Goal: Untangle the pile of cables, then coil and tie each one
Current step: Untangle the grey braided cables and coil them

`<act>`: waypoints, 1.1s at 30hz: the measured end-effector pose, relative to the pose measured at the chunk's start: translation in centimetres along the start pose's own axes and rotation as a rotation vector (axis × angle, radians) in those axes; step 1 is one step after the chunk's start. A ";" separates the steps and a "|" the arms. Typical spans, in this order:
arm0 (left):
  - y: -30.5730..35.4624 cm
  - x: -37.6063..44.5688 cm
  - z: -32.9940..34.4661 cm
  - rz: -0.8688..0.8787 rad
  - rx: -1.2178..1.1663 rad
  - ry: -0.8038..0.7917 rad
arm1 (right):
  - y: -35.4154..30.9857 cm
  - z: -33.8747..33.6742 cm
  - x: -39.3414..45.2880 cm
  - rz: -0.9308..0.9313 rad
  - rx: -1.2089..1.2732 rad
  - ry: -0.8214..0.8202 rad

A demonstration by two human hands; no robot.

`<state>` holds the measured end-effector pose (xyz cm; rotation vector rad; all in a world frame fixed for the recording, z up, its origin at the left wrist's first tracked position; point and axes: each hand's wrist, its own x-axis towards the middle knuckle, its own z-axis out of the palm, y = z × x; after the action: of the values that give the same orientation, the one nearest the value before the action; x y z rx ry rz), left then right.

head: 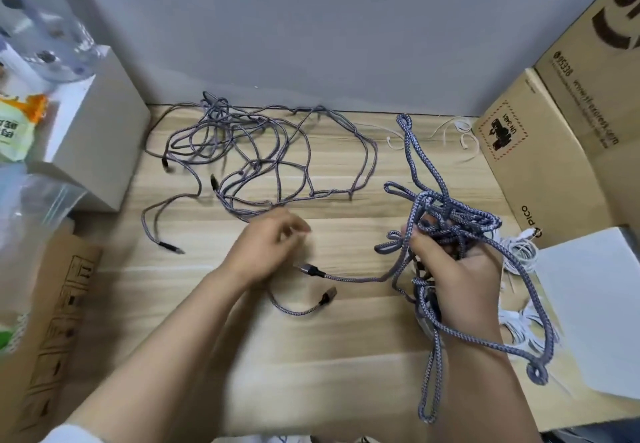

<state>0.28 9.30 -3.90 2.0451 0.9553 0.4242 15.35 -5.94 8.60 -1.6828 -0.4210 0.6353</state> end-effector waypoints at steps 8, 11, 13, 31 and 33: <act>1.2 -3.5 0.9 -0.464 0.047 -1.142 | -0.1 -0.2 -0.8 -0.024 0.006 -0.083; -0.4 -2.5 2.2 -0.425 -0.188 -0.652 | 0.0 0.1 -1.0 -0.020 -0.046 -0.118; 0.0 -1.7 2.3 -0.409 -0.356 -0.328 | 0.2 0.2 -1.0 0.008 -0.082 -0.122; 8.4 -5.9 -2.8 -0.141 -0.671 0.095 | 3.9 1.1 -0.9 -0.023 -0.328 -0.328; 8.2 -6.0 -3.9 -0.196 -0.768 0.286 | 4.8 0.9 -0.7 -0.084 -0.420 -0.410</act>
<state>-2.01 3.79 5.26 1.2062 0.9519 0.8411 13.93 -6.63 3.96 -1.9139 -0.9673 0.8769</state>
